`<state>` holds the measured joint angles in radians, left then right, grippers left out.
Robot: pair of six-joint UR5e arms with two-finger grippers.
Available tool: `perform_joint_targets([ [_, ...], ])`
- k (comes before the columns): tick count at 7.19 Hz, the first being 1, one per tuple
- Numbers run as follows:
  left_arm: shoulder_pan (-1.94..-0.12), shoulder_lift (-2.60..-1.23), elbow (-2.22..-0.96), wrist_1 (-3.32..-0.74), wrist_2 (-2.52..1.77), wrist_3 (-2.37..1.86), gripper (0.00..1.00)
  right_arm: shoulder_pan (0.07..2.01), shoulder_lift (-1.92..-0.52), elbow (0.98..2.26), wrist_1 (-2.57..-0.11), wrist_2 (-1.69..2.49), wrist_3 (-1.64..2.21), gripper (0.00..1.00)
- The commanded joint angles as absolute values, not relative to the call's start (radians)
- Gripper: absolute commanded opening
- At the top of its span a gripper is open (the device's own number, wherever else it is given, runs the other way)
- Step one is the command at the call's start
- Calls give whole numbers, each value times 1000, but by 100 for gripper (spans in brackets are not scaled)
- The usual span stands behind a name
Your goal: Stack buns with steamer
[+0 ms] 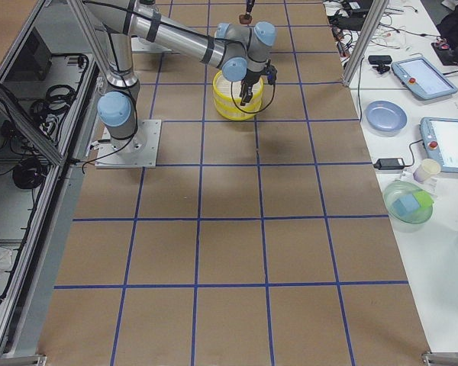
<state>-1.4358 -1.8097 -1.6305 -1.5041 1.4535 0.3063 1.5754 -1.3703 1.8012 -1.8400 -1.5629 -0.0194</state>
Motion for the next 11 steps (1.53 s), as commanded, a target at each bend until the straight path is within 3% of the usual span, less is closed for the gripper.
perform_joint_targets([
  [1, -1540, -1773, -1582, -1549, 1355, 131, 0, 1574, -1448, 1659, -1712, -1475, 33, 100],
  [3, -1682, -1743, -1582, -1522, 1251, -83, 0, 1572, -1512, 1414, -1422, -1489, 61, 100],
  [4, -1756, -1747, -1589, -1453, 1202, -186, 0, 1572, -1540, 1389, -1367, -1489, 61, 100],
  [9, -1861, -1819, -1704, -1232, 1078, -319, 0, 1571, -1685, 1428, -1283, -1563, 22, 97],
  [11, -1891, -1848, -1704, -1229, 1080, -321, 0, 1569, -1691, 1454, -1400, -1598, 22, 99],
])
